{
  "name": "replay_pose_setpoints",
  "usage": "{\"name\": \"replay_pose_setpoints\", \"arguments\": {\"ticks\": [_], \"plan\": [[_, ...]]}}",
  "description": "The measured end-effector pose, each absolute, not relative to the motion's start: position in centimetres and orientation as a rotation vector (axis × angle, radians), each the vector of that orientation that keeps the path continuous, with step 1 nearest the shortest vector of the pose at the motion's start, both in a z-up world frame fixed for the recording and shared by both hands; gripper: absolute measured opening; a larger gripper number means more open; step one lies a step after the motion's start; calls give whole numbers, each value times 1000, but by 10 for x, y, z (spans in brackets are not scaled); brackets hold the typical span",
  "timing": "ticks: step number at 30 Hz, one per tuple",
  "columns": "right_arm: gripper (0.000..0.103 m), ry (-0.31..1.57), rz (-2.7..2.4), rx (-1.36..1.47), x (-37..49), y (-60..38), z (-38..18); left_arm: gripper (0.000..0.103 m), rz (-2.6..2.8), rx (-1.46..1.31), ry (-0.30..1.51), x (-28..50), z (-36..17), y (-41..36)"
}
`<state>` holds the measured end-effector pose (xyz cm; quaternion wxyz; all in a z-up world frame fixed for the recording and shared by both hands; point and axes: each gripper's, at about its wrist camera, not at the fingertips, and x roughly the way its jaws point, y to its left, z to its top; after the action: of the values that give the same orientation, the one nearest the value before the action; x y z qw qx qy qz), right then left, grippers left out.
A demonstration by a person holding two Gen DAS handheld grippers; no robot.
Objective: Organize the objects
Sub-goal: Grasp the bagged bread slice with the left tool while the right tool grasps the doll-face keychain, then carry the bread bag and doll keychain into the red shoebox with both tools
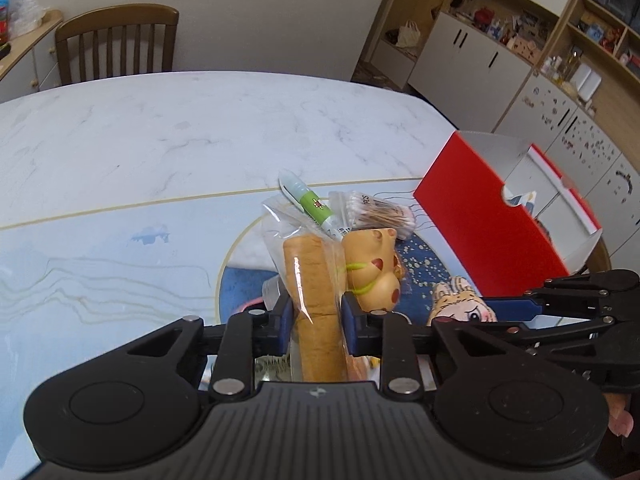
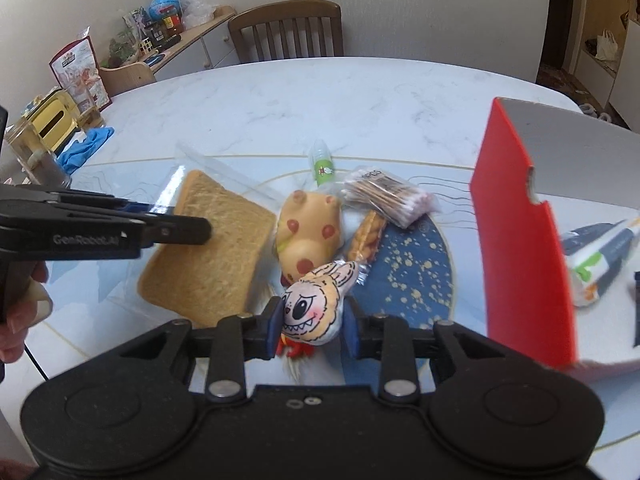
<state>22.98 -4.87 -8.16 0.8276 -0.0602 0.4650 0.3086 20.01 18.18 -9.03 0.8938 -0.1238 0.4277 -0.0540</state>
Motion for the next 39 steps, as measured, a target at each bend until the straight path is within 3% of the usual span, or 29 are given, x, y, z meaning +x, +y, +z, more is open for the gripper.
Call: {"name": "replay_pose_setpoints", "arguments": {"ticks": [18,39], "plan": [[30,890,637,-103,215,-115,-37,20,-92,-336,806,149,-58,172],[30,841,563,-42,252,-231,-26,20,-238,-278,719,201,-9,45]]}}
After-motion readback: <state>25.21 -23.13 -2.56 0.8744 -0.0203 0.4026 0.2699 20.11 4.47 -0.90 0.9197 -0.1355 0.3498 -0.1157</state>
